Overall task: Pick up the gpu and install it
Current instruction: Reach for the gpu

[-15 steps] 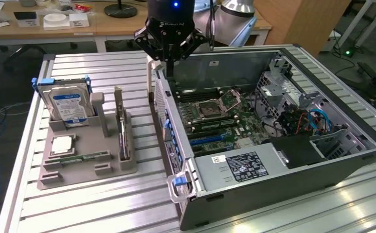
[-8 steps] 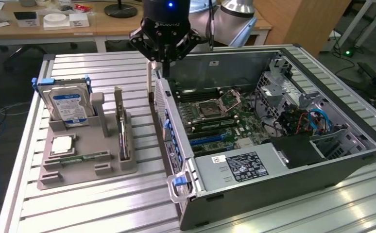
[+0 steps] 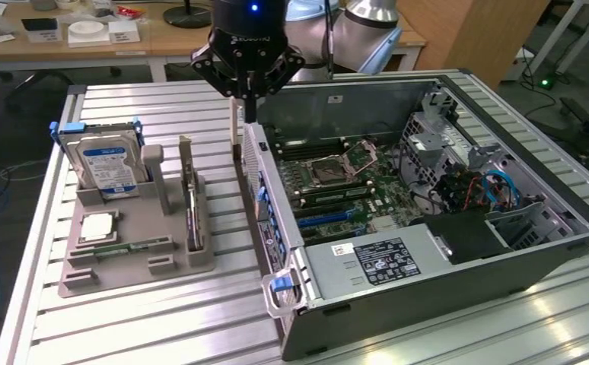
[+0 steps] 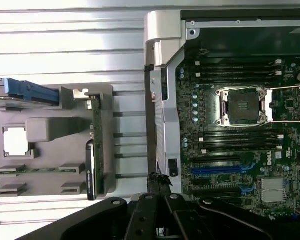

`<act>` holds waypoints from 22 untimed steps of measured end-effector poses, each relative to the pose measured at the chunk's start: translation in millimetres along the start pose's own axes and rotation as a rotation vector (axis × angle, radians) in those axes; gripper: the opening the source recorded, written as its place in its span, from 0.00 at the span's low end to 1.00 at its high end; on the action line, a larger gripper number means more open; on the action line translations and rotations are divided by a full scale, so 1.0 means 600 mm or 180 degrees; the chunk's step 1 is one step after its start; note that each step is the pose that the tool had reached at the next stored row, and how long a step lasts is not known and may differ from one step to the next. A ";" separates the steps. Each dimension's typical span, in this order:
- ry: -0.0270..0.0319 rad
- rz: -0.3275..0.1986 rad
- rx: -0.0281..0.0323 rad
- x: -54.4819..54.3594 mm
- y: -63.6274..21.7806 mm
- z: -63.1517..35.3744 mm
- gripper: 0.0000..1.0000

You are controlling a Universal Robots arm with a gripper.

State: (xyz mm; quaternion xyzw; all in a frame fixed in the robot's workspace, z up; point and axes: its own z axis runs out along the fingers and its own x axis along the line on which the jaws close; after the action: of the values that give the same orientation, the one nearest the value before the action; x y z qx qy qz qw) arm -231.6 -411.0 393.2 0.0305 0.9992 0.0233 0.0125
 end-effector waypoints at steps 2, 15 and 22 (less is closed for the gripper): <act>0.0000 0.0000 0.0000 0.005 0.000 0.000 0.10; 0.0000 0.0000 0.0000 0.031 -0.002 -0.001 0.10; 0.0000 0.0000 0.0000 0.043 -0.003 -0.001 0.10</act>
State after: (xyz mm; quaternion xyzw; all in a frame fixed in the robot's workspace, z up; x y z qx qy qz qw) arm -257.4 -411.1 393.2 0.0305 0.9992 0.0233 0.0125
